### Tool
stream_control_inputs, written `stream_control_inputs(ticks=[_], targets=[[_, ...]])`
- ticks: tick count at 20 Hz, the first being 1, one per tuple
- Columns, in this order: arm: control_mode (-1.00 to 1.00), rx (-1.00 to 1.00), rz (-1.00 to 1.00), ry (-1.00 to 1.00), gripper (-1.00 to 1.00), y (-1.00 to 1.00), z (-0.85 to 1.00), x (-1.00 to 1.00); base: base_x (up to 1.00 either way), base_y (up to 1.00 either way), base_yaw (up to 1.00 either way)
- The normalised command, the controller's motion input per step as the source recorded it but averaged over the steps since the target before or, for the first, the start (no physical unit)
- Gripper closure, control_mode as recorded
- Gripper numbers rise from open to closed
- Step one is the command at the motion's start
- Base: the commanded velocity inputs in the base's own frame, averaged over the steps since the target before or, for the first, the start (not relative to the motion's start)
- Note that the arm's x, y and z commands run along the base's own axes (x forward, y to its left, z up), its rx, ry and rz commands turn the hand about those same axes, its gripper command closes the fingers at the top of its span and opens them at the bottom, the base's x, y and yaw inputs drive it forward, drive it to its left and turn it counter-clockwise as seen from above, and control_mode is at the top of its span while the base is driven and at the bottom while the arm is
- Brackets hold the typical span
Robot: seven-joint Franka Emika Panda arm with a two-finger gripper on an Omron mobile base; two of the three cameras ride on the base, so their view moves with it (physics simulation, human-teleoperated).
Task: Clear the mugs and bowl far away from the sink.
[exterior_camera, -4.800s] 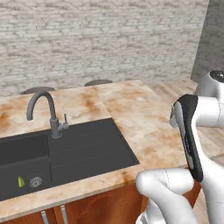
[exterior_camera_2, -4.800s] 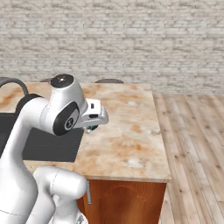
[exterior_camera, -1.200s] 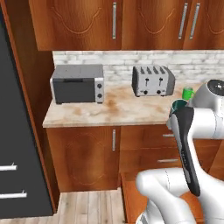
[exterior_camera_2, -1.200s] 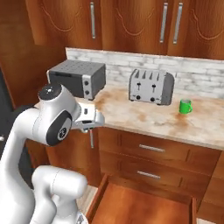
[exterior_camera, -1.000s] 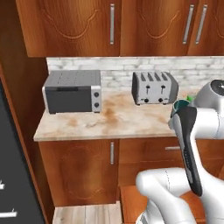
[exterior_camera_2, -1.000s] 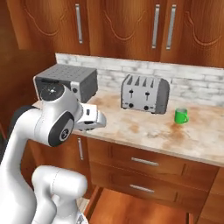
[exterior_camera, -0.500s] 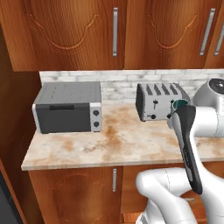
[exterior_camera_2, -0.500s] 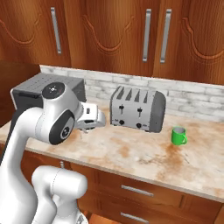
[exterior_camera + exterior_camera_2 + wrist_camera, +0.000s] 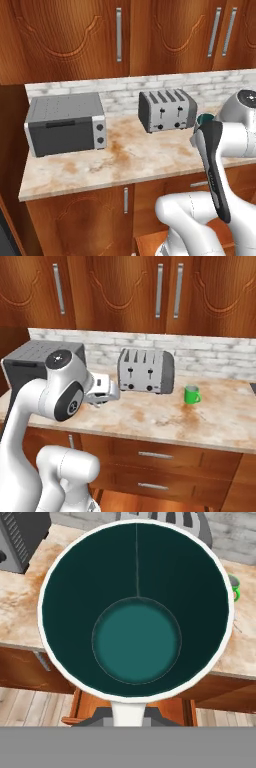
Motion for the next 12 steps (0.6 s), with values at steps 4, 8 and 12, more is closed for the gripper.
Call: stream_control_inputs(ticks=[4, 8, 12], targets=[[1.0, 0.0, 0.0, 0.0, 1.0, 0.0, 0.0, 0.0, 0.37, -0.37, -0.7], [1.0, 0.0, 0.0, 0.0, 1.0, 0.0, 0.0, 0.0, 0.38, -0.55, -0.69], [1.0, 0.0, 0.0, 0.0, 1.0, 0.0, 0.0, 0.0, 0.02, -0.61, -0.74]])
